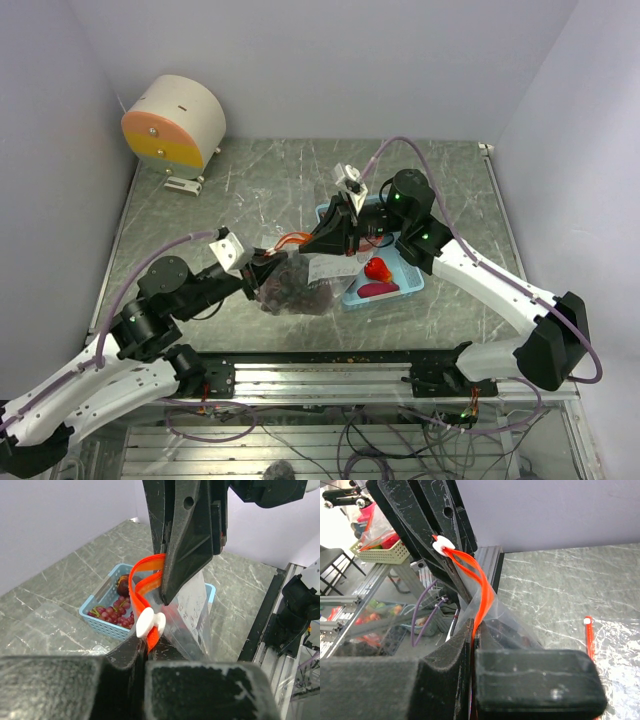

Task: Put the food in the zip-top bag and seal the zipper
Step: Zip the zipper food storage bag at the center of the board.

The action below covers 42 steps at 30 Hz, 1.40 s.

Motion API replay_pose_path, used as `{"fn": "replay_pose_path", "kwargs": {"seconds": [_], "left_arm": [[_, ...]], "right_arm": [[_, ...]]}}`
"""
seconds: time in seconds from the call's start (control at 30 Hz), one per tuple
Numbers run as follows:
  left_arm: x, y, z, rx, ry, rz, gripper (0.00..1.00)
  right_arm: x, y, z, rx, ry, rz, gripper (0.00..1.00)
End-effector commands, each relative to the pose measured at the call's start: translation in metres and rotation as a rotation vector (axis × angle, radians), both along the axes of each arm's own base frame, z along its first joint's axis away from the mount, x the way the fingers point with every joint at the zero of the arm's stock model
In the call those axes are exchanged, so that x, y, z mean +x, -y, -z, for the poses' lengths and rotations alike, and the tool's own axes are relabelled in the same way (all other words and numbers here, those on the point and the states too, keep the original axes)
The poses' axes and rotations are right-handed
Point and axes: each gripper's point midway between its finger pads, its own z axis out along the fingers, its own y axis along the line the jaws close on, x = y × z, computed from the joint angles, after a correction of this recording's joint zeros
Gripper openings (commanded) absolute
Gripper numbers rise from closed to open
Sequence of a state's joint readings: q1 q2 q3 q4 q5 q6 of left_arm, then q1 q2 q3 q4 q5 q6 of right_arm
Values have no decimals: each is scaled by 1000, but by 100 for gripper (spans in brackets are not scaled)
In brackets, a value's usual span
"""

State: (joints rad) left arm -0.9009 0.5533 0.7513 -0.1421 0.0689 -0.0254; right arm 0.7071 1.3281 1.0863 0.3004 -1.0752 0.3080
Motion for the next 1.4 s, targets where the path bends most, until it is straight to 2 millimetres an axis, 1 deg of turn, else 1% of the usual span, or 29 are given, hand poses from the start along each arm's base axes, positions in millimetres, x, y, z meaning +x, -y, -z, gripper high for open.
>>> {"fn": "replay_pose_path", "kwargs": {"seconds": [0.0, 0.07, 0.1, 0.13, 0.2, 0.23, 0.27, 0.3, 0.37, 0.43, 0.53, 0.7, 0.77, 0.8, 0.87, 1.0, 1.1, 1.2, 1.37], "left_arm": [[-4, 6, -10, -11, 18, 34, 7], [-4, 0, -14, -26, 21, 16, 7], [-4, -4, -16, -40, 13, -1, 7], [-4, -9, -18, -54, 4, -24, 7], [-3, -20, -20, -66, -26, -71, 7], [-2, -26, -19, -62, -44, -97, 7], [-2, -29, -19, -53, -51, -110, 7], [-2, -32, -18, -40, -60, -117, 7], [-4, -33, -16, -21, -73, -112, 7], [-6, -32, -13, -15, -86, -102, 7], [-5, -28, -8, -4, -122, -100, 7], [-5, -18, 8, 52, -192, -73, 7], [-6, -14, 13, 66, -212, -59, 7], [-7, -12, 15, 69, -220, -52, 7], [-9, -11, 17, 74, -228, -39, 7], [-15, -12, 19, 77, -232, -18, 7], [-19, -14, 21, 78, -225, -2, 7], [-21, -15, 24, 82, -226, 1, 7], [-23, -17, 27, 89, -229, 6, 7]], "right_arm": [[-5, 1, -23, 53, 61, -4, 0], [0, -1, -17, 33, 57, 21, 0], [4, -1, -13, 18, 54, 36, 2], [7, -2, -10, 6, 56, 53, 8], [9, 0, -9, -1, 85, 65, 15], [8, 1, -10, 3, 107, 71, 20], [8, 2, -11, 8, 130, 79, 29], [8, 4, -13, 19, 160, 85, 32], [4, 7, -16, 48, 209, 75, 39], [-4, 6, -18, 80, 241, 41, 43], [-19, -5, -15, 92, 282, -29, 48], [-47, -41, -2, 69, 353, -106, 50], [-49, -49, 0, 75, 362, -101, 50], [-46, -52, -4, 95, 371, -81, 50], [-42, -54, -7, 112, 375, -39, 50], [-37, -50, -10, 138, 396, 25, 48], [-34, -50, -9, 133, 407, 39, 46], [-29, -54, -6, 114, 401, 47, 43], [-26, -60, -2, 104, 395, 40, 41]]}}
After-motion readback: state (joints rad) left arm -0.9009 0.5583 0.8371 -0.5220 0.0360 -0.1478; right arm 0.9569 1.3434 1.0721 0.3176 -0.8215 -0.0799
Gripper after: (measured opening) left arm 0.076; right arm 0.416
